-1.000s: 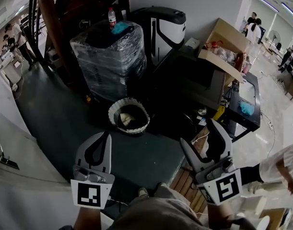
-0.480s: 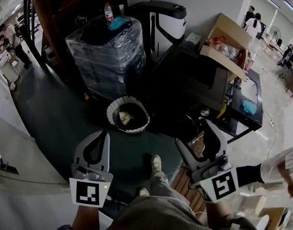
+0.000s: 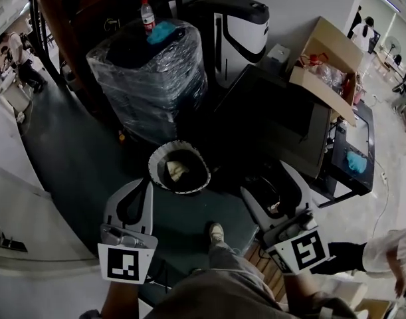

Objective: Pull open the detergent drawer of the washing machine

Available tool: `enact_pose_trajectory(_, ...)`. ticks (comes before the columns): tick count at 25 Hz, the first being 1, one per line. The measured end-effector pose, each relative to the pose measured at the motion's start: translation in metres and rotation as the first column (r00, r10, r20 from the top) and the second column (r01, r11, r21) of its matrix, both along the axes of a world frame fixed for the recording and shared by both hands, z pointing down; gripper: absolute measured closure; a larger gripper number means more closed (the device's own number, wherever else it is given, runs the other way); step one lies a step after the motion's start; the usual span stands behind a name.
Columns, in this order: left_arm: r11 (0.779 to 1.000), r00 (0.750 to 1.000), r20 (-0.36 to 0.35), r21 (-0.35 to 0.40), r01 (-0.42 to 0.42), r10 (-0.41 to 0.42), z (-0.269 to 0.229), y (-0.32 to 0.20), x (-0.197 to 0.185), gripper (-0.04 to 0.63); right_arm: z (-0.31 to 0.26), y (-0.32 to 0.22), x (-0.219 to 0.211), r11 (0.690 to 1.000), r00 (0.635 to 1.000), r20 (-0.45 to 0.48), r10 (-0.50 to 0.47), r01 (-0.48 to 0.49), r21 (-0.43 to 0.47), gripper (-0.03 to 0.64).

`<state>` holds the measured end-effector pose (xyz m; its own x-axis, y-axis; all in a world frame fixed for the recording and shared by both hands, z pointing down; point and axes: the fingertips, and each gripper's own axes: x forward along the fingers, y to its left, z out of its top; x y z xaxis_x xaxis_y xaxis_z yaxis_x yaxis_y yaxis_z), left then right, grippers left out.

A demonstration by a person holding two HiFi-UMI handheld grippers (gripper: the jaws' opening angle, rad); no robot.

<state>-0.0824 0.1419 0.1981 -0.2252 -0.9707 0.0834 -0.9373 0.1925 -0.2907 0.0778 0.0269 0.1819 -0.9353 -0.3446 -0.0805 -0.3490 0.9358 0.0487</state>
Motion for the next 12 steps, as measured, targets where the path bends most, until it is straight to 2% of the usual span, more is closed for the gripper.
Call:
enact_pose_trajectory(8, 0.999, 0.999, 0.015, -0.036, 0.029, -0.028, 0.005, -0.068, -0.031, 0.58, 0.021, -0.073, -0.044, 0.998, 0.999, -0.02, -0.043, 0.042, -0.053, 0.31)
enact_pose_trajectory(12, 0.998, 0.999, 0.008, -0.045, 0.032, -0.031, 0.014, -0.104, -0.04, 0.58, 0.044, -0.104, -0.061, 0.99, 0.997, -0.031, -0.069, 0.065, -0.128, 0.31)
